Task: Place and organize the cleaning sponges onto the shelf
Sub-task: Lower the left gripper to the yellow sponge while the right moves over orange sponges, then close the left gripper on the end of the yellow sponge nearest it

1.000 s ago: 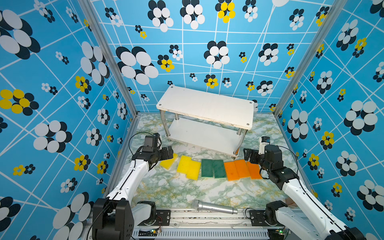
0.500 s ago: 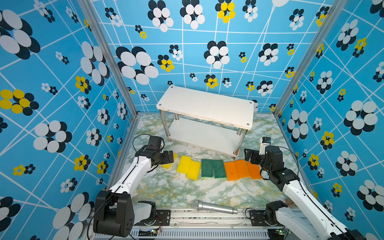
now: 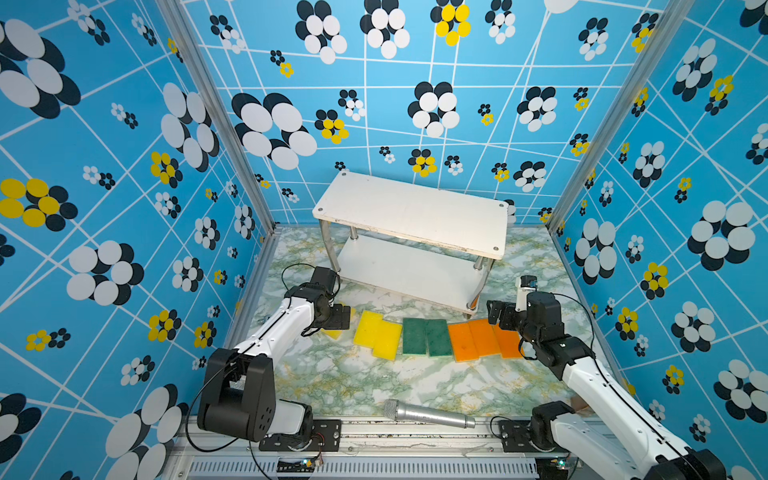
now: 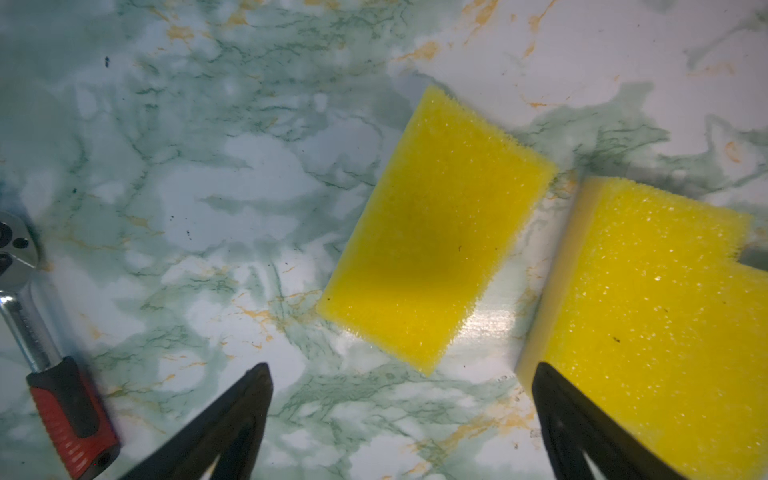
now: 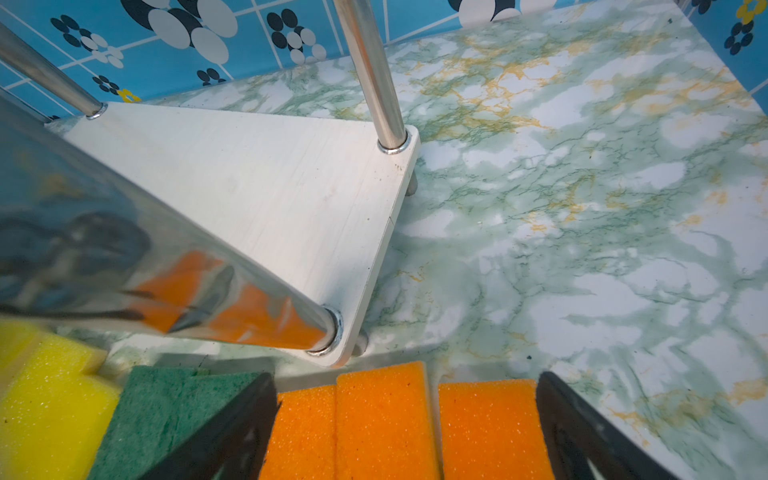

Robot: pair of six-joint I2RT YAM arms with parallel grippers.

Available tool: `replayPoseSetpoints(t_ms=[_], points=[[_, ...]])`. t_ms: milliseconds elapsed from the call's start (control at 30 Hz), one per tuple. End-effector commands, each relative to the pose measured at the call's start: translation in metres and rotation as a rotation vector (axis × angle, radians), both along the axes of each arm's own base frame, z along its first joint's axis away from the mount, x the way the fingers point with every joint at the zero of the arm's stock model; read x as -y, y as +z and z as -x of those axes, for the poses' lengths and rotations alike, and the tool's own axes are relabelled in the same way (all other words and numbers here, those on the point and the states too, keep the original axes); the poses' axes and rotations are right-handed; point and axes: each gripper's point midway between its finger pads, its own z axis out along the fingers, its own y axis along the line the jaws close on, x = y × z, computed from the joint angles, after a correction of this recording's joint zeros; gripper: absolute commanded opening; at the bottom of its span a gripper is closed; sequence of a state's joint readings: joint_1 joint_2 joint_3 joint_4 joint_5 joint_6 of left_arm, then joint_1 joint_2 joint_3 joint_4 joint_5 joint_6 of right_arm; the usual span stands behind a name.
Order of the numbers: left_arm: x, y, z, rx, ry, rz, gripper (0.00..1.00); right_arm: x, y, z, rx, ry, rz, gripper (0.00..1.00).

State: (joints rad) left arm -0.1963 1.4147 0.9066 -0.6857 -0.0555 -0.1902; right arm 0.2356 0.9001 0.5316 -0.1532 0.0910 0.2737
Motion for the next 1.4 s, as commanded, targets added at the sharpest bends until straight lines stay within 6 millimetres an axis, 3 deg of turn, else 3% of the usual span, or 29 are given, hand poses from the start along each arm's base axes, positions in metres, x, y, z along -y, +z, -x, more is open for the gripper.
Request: replayPoseSetpoints(t_ms=[0, 400, 567, 833, 1367], points=[[-0.001, 0.004, -0.005, -0.001, -0.038, -0.048, 0.99, -0.004, -0.005, 0.006, -0.064, 0.012, -0.005, 0.99], [-0.010, -0.012, -0.013, -0.069, -0.107, -0.176, 0.99, -0.013, -0.012, 0.017, -0.205, 0.025, -0.072, 0.99], [0.008, -0.023, -0.010, -0.086, -0.178, -0.138, 0.99, -0.018, -0.021, 0.016, -0.293, 0.035, -0.091, 0.99], [0.016, -0.033, -0.005, -0.102, -0.216, -0.130, 0.99, -0.015, -0.016, 0.015, -0.260, 0.029, -0.095, 0.99], [0.001, -0.042, -0.011, -0.106, -0.208, -0.147, 0.99, -0.015, -0.018, 0.016, -0.248, 0.032, -0.112, 0.99]])
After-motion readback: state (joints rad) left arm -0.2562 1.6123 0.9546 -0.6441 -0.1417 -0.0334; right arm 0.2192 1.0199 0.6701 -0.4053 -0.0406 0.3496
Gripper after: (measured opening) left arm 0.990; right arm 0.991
